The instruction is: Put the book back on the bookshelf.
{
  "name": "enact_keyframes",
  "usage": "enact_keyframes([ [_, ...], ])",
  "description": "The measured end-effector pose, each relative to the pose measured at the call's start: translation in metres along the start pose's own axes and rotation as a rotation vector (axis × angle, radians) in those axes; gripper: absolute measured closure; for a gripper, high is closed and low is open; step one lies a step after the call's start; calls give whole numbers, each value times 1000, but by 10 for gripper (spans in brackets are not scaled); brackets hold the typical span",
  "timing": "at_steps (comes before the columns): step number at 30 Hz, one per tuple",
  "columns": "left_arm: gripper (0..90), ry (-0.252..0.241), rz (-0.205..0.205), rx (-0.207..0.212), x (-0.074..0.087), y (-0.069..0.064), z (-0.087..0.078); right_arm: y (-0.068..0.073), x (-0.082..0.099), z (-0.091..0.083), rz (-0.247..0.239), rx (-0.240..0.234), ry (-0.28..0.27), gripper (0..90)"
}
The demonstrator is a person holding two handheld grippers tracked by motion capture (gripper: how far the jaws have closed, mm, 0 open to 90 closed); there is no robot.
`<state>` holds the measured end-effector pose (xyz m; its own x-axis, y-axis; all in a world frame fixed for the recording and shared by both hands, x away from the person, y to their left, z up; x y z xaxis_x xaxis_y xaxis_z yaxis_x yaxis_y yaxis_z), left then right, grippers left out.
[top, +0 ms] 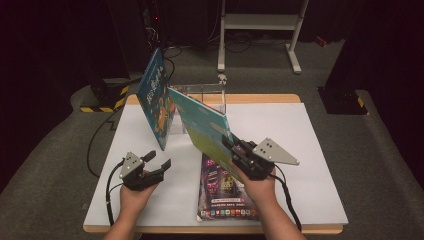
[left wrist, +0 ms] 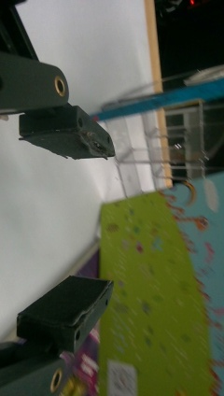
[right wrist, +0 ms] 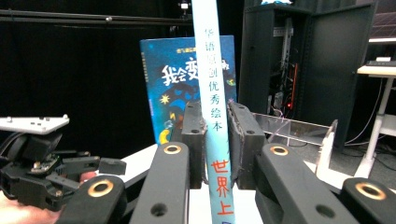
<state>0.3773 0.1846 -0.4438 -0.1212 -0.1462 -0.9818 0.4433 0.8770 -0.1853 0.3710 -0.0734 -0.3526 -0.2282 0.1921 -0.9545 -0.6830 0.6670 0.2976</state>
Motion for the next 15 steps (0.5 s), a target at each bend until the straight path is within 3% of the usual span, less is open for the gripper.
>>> enact_keyframes([
  [4, 297, -16, 13, 58, -12, -18, -3, 14, 11, -3, -5, 4, -21, 765],
  [8, 284, -43, -22, 121, -26, -34, -3, 25, 22, -8, -30, 25, -43, 765],
  [15, 249, -97, -49, 241, -58, -71, -1, 28, 30, -12, -36, 27, -63, 763],
])
Point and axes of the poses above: each handheld gripper's, and its own axes: z roughly forward along the jaws, x roughly out of its underside, y roughly to its left, the point moved 5 cm from there along z, roughly forward along the jaws, and after that the axes turned 14 degrees about z, right-handed, at the moved point
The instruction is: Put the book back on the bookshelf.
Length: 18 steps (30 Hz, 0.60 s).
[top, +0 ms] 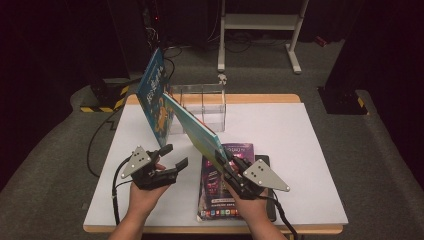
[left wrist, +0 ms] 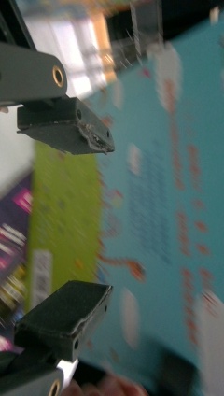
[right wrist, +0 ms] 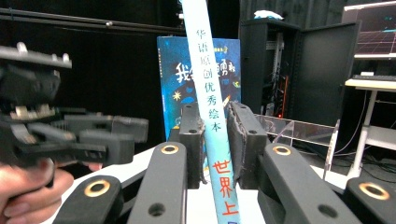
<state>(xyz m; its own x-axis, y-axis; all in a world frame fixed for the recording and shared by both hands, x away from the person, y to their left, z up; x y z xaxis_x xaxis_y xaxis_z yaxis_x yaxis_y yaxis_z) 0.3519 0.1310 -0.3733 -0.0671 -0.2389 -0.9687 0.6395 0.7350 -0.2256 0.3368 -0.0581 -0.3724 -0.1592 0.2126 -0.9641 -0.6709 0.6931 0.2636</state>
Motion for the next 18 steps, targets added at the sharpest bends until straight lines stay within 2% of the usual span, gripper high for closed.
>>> enact_keyframes([
  [6, 218, -35, -19, 88, -22, -32, 17, 2, 4, -3, -18, 0, -10, 764],
  [10, 209, -52, -17, 136, -31, -53, 27, 4, 6, -4, -27, -6, -12, 761],
  [12, 200, -53, -3, 136, -32, -57, 30, 6, 8, -4, -31, -9, -15, 759],
  [15, 189, -60, -33, 139, -34, -57, 31, 8, 10, -5, -31, -12, -16, 756],
  [18, 181, -56, -23, 136, -34, -59, 29, 7, 11, -5, -28, -20, -16, 752],
])
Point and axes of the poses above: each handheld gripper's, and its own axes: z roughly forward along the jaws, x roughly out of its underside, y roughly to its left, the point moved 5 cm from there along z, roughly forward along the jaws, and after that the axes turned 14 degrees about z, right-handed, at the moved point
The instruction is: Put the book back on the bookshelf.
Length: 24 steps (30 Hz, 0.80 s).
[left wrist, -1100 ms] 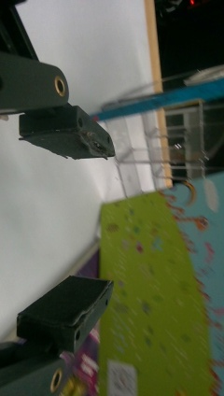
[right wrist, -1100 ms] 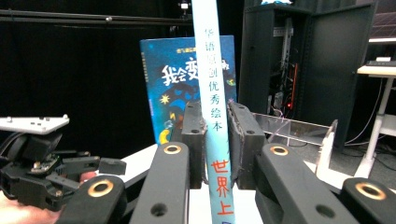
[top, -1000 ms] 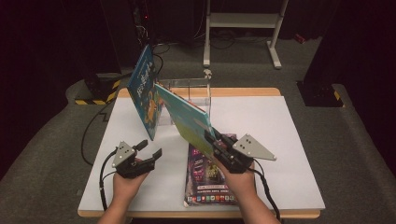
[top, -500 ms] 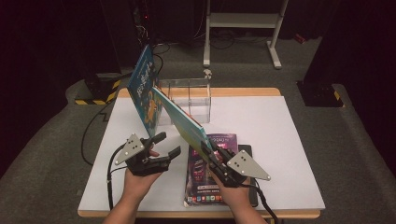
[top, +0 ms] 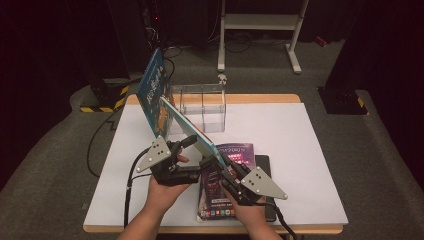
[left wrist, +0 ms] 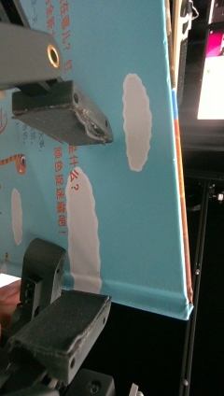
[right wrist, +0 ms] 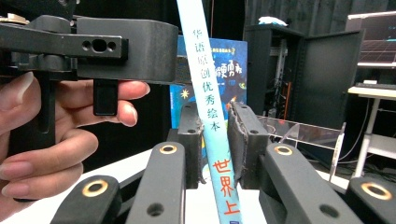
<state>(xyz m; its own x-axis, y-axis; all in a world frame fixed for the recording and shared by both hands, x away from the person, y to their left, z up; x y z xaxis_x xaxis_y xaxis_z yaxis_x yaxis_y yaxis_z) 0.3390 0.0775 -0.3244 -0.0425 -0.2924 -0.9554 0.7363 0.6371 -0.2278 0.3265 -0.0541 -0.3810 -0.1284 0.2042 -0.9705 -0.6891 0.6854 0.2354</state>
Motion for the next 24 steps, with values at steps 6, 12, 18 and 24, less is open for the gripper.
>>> enact_keyframes([
  [6, 162, 6, -22, 21, -2, -3, -5, 3, 2, 0, -2, -10, 4, 747],
  [12, 131, 17, 4, -7, -1, -6, -4, 6, 5, 1, 4, -36, 5, 728],
  [18, 139, 31, 35, -9, 1, -7, -7, 20, 11, 3, -52, -69, 37, 685],
  [24, 150, 40, 62, -37, 2, -8, -11, 24, 14, 5, -38, -82, 41, 671],
])
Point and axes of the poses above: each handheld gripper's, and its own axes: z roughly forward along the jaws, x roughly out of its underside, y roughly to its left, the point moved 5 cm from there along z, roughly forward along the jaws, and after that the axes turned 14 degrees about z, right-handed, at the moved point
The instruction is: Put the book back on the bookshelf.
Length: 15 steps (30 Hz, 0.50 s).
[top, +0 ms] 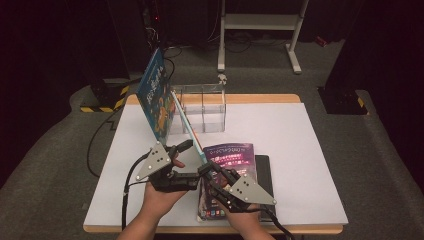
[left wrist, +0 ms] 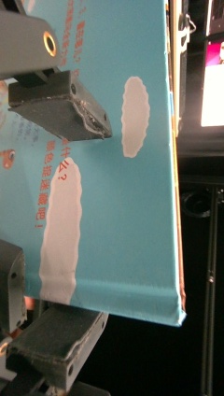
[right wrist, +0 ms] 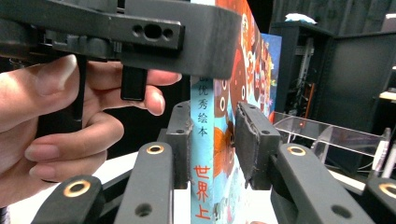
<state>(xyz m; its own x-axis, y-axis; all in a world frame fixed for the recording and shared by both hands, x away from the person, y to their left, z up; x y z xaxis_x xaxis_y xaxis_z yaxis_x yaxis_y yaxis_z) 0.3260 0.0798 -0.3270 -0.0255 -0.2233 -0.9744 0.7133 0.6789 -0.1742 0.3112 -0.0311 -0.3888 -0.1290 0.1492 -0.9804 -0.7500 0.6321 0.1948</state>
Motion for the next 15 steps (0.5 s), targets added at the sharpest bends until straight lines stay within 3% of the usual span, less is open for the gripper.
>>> enact_keyframes([
  [4, 153, 8, 12, -1, 0, 1, -3, 3, 3, 3, 14, -34, 8, 642],
  [15, 159, 26, 46, -7, 1, 6, -19, 16, 10, 11, 2, -66, 30, 602],
])
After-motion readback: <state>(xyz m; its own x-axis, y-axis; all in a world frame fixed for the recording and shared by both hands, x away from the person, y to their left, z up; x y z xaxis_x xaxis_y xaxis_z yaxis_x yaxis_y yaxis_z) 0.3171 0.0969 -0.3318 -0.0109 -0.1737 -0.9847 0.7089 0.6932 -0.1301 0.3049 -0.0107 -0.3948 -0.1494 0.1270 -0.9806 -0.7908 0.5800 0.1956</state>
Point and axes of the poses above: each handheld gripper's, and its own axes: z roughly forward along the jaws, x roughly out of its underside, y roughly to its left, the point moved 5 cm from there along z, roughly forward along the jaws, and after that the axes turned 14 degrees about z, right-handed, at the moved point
